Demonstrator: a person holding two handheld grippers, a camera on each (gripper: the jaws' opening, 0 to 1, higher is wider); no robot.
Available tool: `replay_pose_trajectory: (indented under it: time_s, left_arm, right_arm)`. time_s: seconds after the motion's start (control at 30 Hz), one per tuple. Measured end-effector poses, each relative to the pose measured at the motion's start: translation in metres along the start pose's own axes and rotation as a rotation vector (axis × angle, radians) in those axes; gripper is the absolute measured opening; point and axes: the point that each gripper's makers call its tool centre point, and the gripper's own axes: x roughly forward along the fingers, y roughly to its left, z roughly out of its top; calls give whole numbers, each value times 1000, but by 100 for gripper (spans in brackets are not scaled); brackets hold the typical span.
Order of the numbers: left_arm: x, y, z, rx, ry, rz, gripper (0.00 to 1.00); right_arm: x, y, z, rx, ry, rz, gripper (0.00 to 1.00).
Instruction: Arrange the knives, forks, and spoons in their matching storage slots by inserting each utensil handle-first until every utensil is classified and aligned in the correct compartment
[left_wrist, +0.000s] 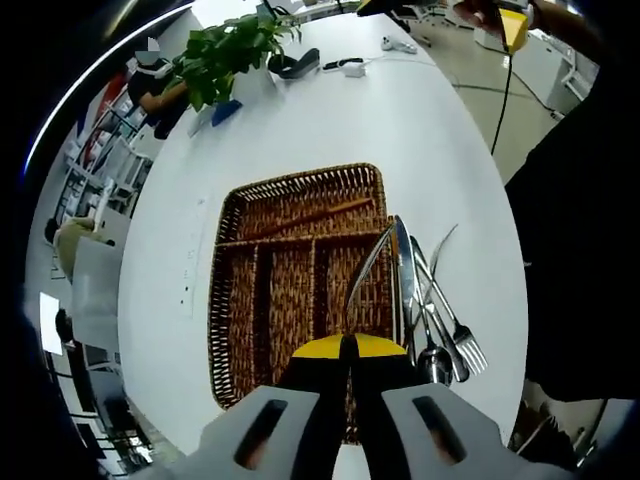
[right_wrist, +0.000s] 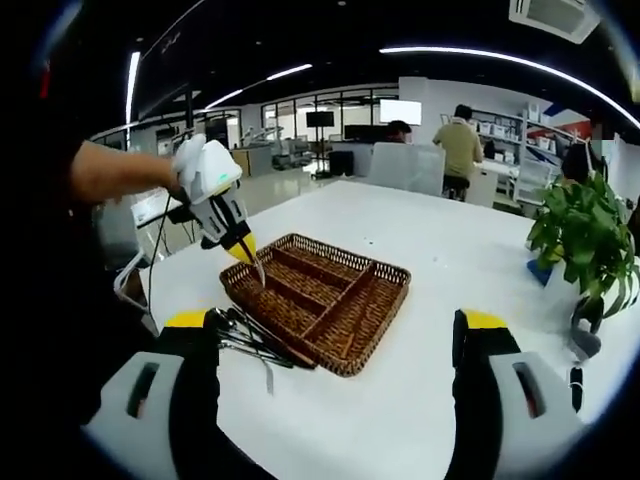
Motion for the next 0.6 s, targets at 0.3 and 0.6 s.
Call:
replay_pose_trajectory:
  time_s: [0.3, 0.6]
  left_arm:
    - [7, 27, -5, -7, -8, 50, 0]
    - [11, 54, 1, -6, -24, 60, 0]
  right_arm:
    - [0, -2, -6, -3, 25, -9, 100]
    - [0, 1, -6, -5, 43, 1, 100]
